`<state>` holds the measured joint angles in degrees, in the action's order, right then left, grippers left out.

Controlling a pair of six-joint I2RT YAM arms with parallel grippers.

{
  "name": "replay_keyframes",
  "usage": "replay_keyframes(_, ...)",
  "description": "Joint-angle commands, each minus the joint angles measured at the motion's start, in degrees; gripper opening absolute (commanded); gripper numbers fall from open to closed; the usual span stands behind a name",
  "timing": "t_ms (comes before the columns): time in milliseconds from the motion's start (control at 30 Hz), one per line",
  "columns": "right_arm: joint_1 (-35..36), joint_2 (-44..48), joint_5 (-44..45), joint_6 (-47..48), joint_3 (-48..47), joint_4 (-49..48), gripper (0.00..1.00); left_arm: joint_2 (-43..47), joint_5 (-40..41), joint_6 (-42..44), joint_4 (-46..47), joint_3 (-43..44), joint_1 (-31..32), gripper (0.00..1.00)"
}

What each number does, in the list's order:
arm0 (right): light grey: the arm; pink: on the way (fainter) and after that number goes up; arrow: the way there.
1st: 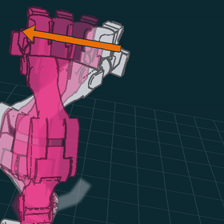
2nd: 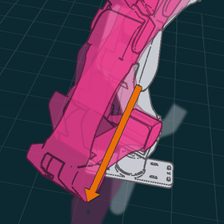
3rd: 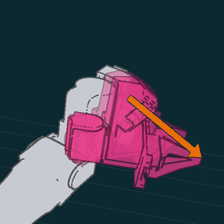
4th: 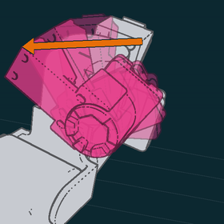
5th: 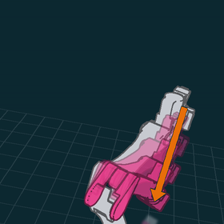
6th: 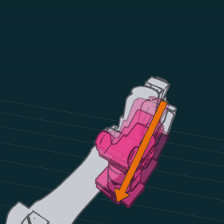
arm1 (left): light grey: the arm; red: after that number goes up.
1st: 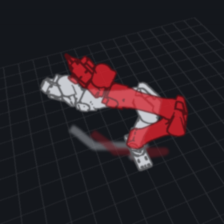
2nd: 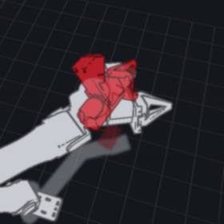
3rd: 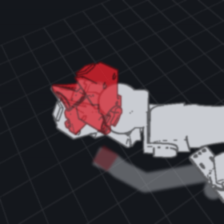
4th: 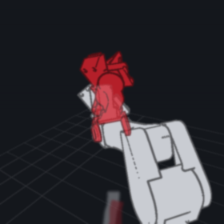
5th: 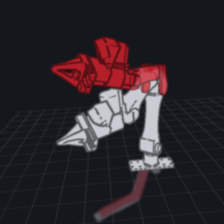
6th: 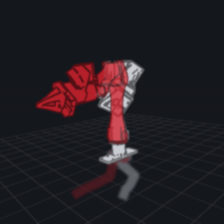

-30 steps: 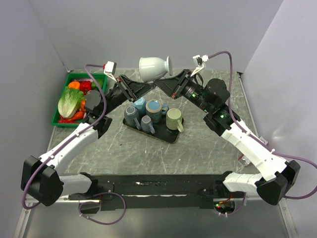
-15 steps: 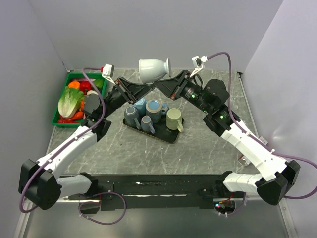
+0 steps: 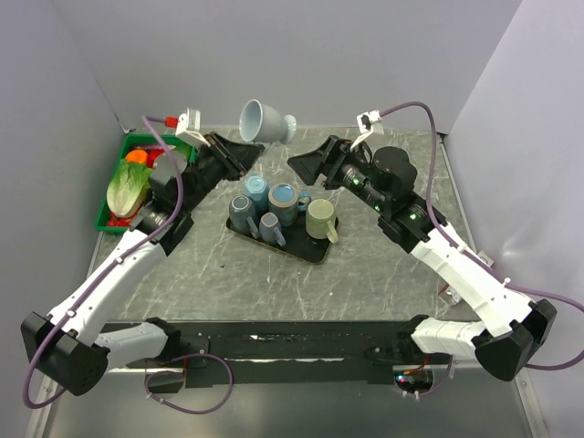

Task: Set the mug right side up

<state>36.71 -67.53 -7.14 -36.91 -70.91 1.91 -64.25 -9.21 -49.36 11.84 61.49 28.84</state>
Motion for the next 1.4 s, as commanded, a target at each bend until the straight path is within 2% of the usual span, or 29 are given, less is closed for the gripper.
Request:
replay_keyframes(0, -0.76, 3.63, 6.77, 3.5, -0.1, 5.64, 0.87, -1.4, 13.41, 15.68, -11.62, 9.07, -0.1, 0.01)
replay_keyframes(67, -1.11, 4.42, 7.05, 4.21, -0.01, 7.84, 0.87, -3.33, 19.2, 21.03, -15.42, 11.18, -0.19, 0.01)
replay_keyframes(200, -1.9, 5.21, 10.47, 5.61, 0.25, 10.83, 0.88, -6.41, 23.18, 25.72, -19.13, 12.24, -2.64, 0.01)
replay_keyframes(400, -4.62, 5.04, 10.57, 5.97, 0.51, 14.43, 0.89, -12.82, 18.8, 27.21, -20.02, 12.69, -10.37, 0.01)
replay_keyframes(600, -7.26, 4.42, 8.37, 5.27, 1.92, 16.01, 0.89, -20.73, 18.09, 31.25, -18.52, 13.74, -14.51, 0.01)
replay_keyframes(700, -8.58, 4.16, 7.84, 5.26, 2.01, 16.54, 0.89, -23.81, 18.44, 32.84, -15.09, 13.12, -15.65, 0.01)
replay_keyframes(1000, -11.48, 3.19, 7.4, 5.79, 1.66, 17.07, 0.89, -35.58, 19.06, 35.12, -12.71, 17.51, -17.15, 0.01)
replay_keyframes(1367, -14.73, 1.7, 5.21, 6.41, 0.52, 17.07, 0.89, -40.78, 16.95, 35.74, -12.45, 18.84, -18.03, 0.01)
